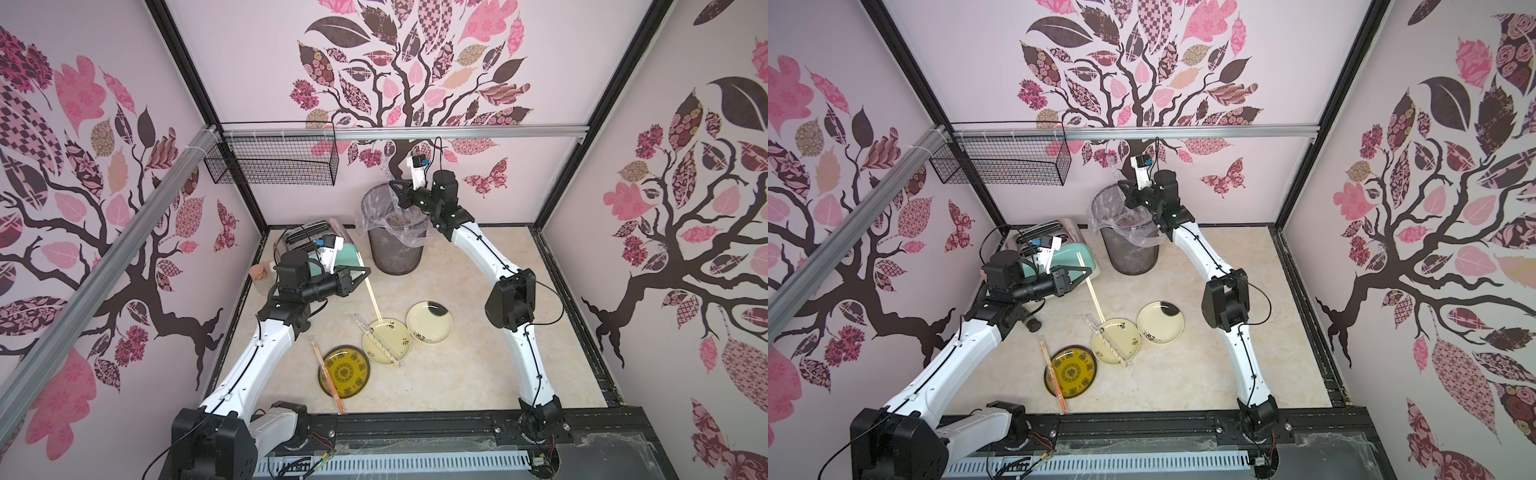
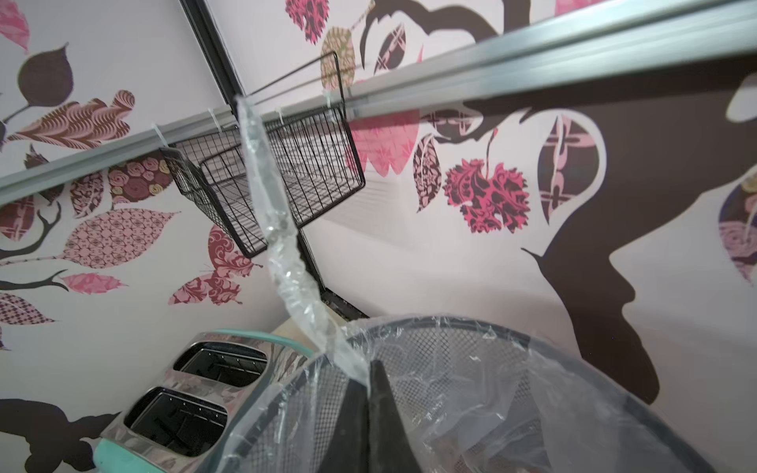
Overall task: Remove the packaging of disposable chopsticks
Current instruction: Place the packet bag in the trash bin.
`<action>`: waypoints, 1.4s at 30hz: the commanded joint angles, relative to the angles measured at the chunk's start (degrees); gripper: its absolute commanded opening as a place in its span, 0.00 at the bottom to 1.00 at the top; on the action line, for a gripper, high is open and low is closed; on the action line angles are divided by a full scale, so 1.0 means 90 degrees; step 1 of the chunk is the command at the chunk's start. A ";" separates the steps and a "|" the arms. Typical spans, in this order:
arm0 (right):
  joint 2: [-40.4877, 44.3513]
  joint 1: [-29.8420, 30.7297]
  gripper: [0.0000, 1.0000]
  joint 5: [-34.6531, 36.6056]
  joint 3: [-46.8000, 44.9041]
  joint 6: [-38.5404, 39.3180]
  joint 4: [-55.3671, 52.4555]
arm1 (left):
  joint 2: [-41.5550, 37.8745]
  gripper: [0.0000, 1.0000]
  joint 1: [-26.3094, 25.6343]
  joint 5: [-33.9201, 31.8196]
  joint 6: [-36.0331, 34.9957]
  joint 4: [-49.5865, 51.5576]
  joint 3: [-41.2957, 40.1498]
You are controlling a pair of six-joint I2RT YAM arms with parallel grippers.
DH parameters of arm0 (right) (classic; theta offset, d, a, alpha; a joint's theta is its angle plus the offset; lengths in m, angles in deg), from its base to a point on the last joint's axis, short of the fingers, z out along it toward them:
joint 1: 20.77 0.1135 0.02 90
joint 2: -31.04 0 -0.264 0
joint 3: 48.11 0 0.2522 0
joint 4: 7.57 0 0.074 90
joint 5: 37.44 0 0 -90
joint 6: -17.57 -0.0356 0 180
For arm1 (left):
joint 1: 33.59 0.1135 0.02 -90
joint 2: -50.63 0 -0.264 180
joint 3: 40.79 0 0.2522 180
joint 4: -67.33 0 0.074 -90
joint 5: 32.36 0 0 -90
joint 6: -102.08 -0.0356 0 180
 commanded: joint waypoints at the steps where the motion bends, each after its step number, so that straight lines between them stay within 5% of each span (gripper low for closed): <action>1: -0.0079 -0.0034 0.00 0.0079 0.0234 0.0186 -0.0212 | 0.0028 0.00 0.0038 0.0075 -0.0109 -0.0007 0.0132; 4: -0.0070 -0.0029 0.04 0.0148 0.0227 0.0241 -0.0311 | 0.0042 0.00 0.0032 0.0094 -0.0120 -0.0013 0.0144; 7: -0.0070 -0.0033 0.23 0.0149 0.0215 0.0294 -0.0381 | 0.0059 0.00 0.0040 0.0094 -0.0098 -0.0025 0.0147; 13: 0.0008 -0.0029 0.43 0.0138 0.0215 0.0277 -0.0364 | 0.0096 0.00 0.0044 0.0104 -0.0032 -0.0093 0.0121; 27: 0.0424 -0.0021 0.57 0.0031 0.0169 0.0228 -0.0493 | 0.0119 0.00 0.0048 0.0124 0.0010 -0.0111 0.0115; 42: 0.0511 0.0059 0.68 0.0754 0.0176 0.1127 -0.2325 | 0.0163 0.00 0.0058 0.0134 0.0035 -0.0137 0.0115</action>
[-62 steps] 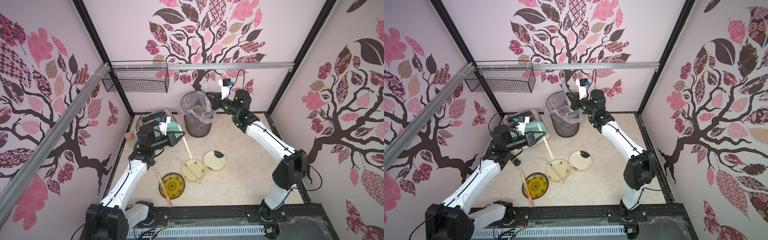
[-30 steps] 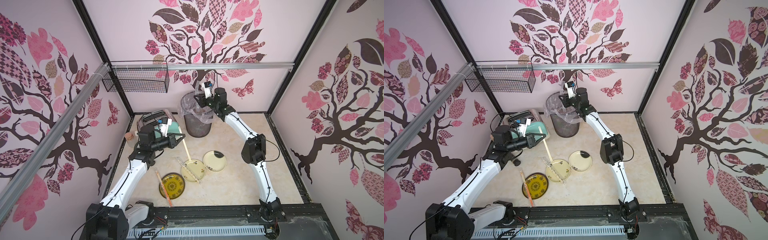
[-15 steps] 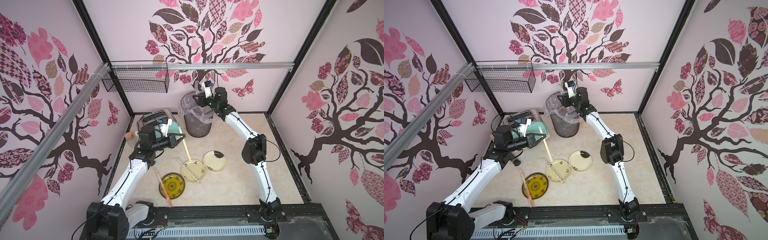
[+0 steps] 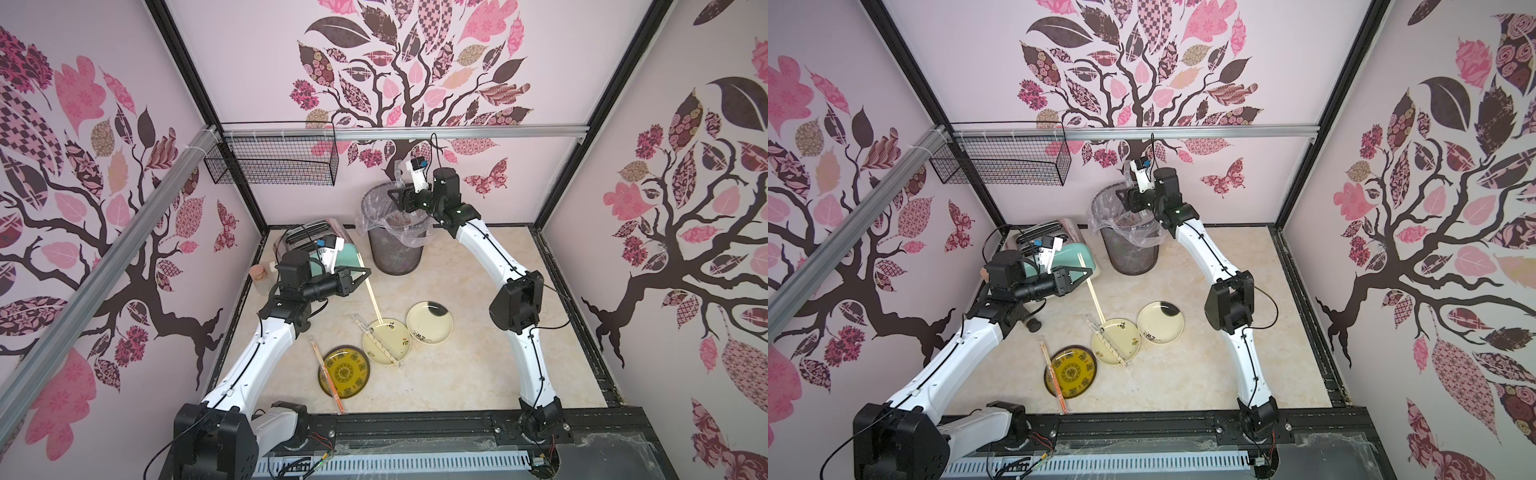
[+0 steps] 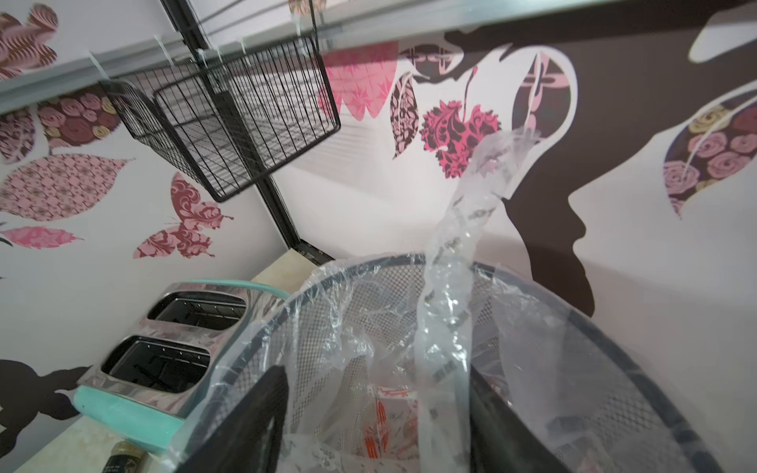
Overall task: Remove the packaging of disposable chopsticks
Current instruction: Place the packet bag in the trash bin.
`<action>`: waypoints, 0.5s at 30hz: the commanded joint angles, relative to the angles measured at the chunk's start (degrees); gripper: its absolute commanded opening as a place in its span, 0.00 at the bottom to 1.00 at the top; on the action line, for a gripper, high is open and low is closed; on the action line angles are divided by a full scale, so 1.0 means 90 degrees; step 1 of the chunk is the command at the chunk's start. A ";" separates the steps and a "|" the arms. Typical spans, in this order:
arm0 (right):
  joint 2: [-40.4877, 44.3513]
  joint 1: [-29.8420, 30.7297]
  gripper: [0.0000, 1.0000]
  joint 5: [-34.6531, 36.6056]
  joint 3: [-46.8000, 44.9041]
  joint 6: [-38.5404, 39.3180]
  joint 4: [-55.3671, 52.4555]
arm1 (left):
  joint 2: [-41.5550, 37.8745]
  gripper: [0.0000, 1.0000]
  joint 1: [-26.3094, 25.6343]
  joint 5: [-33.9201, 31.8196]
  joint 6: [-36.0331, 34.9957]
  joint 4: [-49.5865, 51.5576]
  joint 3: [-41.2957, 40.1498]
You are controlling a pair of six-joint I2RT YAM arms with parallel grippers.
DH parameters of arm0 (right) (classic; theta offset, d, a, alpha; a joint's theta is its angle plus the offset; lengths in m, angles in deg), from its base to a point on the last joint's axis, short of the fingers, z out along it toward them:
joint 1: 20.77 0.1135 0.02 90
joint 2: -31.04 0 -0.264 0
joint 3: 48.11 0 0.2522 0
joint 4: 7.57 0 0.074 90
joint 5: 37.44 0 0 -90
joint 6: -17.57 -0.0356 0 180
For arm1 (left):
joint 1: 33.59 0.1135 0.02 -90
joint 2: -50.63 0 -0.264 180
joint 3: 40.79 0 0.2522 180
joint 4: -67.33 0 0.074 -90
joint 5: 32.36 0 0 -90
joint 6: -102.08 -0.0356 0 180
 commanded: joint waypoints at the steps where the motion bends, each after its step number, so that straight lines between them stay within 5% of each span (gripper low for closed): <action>1: 0.0004 0.0034 0.68 0.0346 0.0197 0.0396 -0.0649 | 0.0035 0.00 0.0034 0.0080 -0.0044 -0.0132 0.0112; 15: 0.0004 0.0457 0.76 0.0861 0.0441 0.1464 -0.1438 | 0.0079 0.00 0.0029 0.0124 -0.0010 -0.0141 0.0122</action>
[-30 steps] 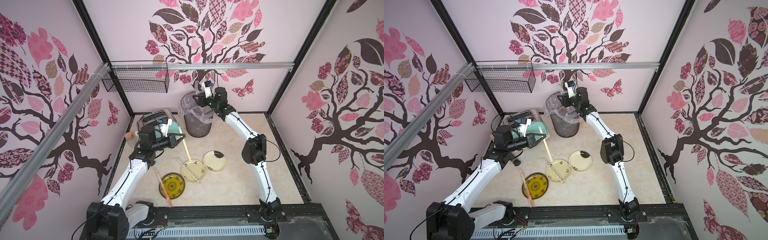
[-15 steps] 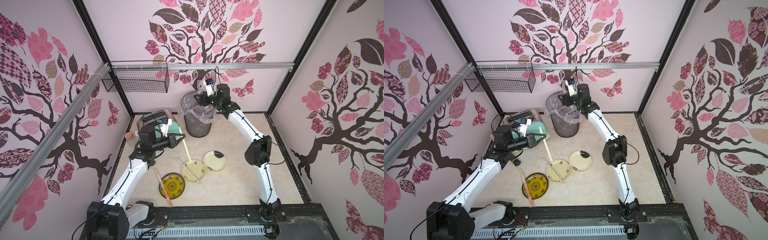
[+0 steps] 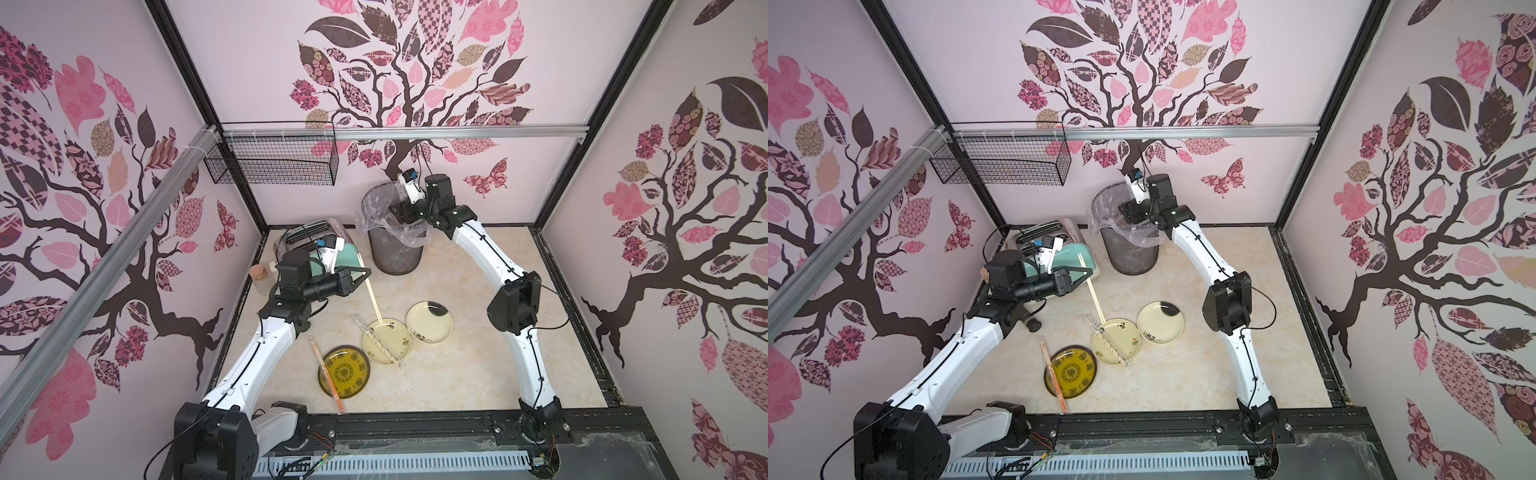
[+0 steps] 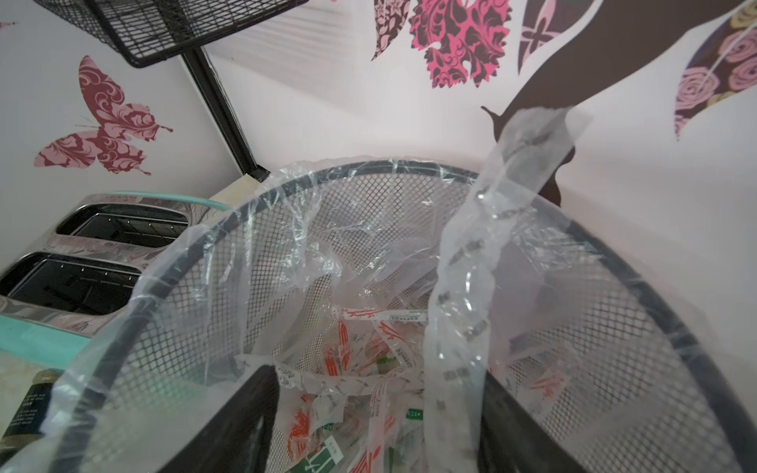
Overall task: Remove the packaging of disposable chopsticks
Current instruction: Place the packet bag in the trash bin.
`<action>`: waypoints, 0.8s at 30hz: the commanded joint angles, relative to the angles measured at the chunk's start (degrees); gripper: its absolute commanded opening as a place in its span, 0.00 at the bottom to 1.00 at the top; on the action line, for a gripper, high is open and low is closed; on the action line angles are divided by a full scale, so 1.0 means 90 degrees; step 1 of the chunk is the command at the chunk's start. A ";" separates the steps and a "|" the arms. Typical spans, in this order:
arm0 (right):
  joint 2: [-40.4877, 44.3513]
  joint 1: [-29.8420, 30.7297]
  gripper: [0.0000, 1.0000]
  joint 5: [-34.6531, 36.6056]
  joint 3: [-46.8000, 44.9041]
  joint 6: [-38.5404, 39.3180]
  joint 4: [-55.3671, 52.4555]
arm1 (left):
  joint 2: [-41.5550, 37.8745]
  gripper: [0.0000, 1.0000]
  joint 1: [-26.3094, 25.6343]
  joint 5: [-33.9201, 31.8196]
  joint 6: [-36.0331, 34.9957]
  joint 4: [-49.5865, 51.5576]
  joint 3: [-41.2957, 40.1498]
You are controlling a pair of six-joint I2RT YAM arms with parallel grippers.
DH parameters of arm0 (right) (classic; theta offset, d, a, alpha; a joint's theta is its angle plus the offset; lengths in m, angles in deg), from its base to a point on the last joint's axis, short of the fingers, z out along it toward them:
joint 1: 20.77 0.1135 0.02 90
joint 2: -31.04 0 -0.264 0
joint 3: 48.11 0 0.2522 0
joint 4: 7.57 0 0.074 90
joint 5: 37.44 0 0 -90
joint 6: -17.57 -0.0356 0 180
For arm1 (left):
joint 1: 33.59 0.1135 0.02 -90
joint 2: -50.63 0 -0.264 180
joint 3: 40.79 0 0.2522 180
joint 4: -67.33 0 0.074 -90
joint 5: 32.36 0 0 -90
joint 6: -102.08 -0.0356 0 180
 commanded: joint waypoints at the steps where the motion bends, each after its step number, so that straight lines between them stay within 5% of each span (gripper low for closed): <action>1: 0.0004 0.0162 0.77 0.0141 0.0310 0.0345 -0.0227 | 0.0043 0.00 0.0024 0.0085 -0.0002 -0.0137 0.0130; 13: 0.0178 0.0322 0.84 0.1527 0.0309 0.1074 -0.0512 | 0.0070 0.00 0.0029 0.0081 0.0035 -0.0139 0.0126; 24: 0.0352 0.0318 0.95 0.1308 0.0705 0.0634 -0.0403 | 0.0082 0.00 0.0029 0.0105 0.0036 -0.0139 0.0133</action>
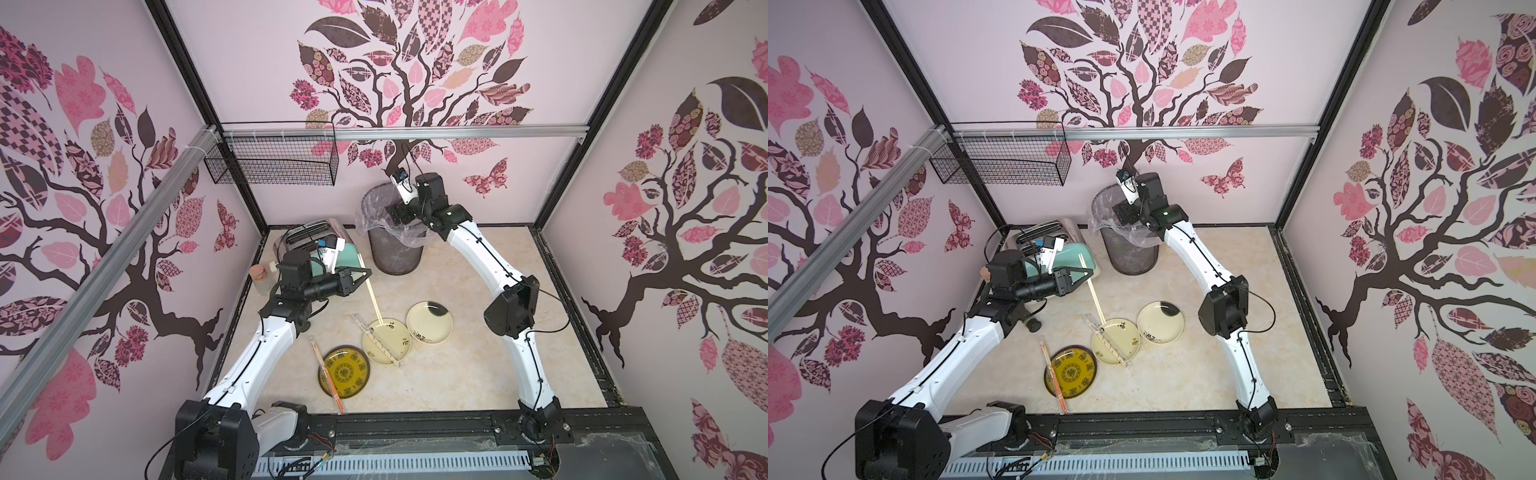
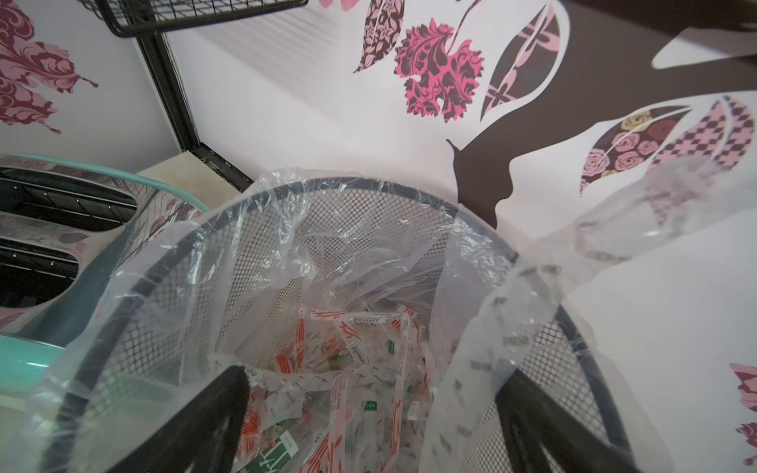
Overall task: Remove the packaging of disposable chopsticks
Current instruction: Place the packet bag in the trash bin.
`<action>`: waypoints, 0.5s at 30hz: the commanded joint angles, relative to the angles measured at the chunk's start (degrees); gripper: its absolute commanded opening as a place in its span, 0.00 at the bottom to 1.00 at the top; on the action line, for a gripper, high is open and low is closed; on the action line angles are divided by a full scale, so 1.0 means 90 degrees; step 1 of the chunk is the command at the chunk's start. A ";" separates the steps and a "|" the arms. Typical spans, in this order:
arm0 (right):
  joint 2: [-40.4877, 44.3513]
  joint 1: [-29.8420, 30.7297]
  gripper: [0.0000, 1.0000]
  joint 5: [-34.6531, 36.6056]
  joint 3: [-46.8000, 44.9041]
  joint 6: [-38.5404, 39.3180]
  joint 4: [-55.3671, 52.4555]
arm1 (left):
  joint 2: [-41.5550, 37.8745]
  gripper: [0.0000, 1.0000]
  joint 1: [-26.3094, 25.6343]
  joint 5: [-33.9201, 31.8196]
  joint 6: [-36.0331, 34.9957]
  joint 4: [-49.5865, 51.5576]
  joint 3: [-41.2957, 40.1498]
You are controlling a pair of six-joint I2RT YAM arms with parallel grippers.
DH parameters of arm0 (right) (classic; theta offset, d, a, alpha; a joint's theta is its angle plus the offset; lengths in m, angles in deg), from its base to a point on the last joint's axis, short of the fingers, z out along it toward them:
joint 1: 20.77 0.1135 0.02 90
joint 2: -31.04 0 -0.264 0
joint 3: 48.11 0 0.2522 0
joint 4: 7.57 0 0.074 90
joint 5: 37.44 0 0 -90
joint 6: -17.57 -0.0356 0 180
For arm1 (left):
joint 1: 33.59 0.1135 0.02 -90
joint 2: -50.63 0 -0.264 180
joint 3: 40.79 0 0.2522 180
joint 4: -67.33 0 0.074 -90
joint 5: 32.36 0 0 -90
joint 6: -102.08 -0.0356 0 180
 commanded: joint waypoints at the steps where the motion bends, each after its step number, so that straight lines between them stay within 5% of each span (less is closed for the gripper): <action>1: 0.0287 0.0010 0.94 -0.0151 0.0267 -0.0403 -0.0057 | 0.0041 0.00 0.0027 0.0070 0.0003 -0.0139 0.0132; 7: 0.0367 0.0007 0.57 -0.0886 -0.0179 -0.1328 -0.0148 | 0.0037 0.00 0.0024 0.0086 0.0028 -0.0139 0.0145; 15: 0.0106 -0.0010 0.20 -0.0935 -0.0259 -0.1855 -0.0355 | 0.0055 0.00 0.0022 0.0102 0.0025 -0.0130 0.0150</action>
